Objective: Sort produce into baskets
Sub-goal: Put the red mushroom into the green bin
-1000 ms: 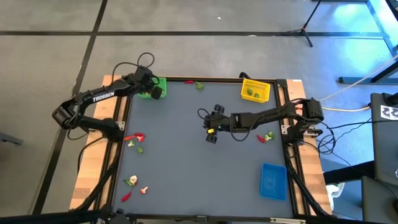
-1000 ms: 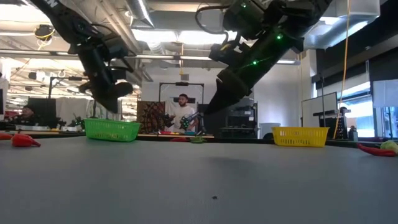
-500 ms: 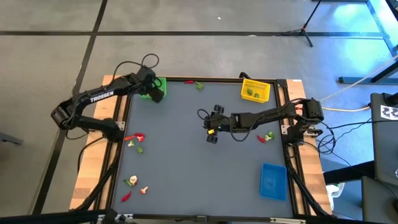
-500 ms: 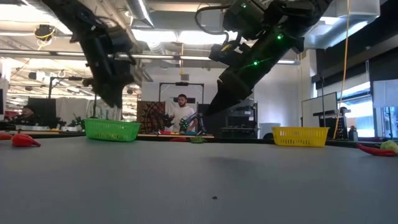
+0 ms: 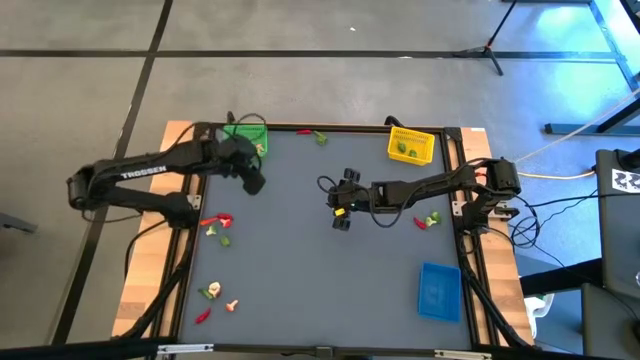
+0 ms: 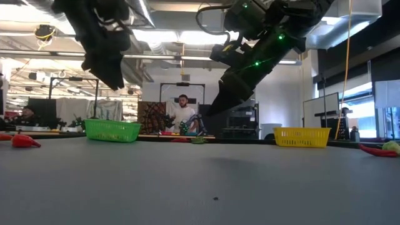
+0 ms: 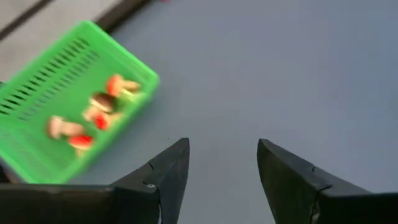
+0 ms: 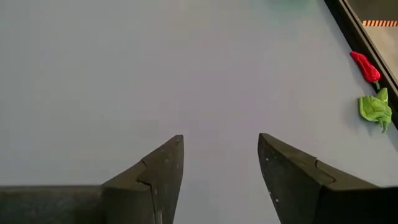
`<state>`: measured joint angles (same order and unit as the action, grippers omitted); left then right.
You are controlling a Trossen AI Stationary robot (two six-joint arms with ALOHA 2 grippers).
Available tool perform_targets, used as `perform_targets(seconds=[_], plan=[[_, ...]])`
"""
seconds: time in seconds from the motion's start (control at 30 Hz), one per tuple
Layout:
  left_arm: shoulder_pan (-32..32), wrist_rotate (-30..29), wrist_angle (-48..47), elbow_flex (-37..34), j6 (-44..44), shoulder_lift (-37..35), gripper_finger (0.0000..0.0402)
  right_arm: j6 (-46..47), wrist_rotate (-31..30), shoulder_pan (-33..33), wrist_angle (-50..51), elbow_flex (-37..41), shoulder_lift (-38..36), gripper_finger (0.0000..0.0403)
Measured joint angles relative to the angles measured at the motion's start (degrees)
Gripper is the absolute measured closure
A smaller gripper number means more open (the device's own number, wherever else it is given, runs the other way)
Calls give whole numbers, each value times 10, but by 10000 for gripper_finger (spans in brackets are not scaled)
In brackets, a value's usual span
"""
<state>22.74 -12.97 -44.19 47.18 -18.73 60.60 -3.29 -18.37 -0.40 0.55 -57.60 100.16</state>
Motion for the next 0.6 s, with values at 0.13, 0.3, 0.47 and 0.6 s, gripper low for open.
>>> perform_targets(seconds=[0.13, 0.3, 0.47, 0.6], plan=[[-79, 0, -25, 0, -64, -3, 218, 0, 0, 0, 0, 0, 0, 198], [-172, 0, -44, 0, -152, -1, 218, 0, 0, 0, 9, 0, 0, 198], [-260, 0, -103, 0, -267, 0, 218, 0, 22, 0, 35, 0, 0, 198], [-319, 0, -145, 0, -339, 6, 218, 0, 54, 0, 40, 0, 0, 198]])
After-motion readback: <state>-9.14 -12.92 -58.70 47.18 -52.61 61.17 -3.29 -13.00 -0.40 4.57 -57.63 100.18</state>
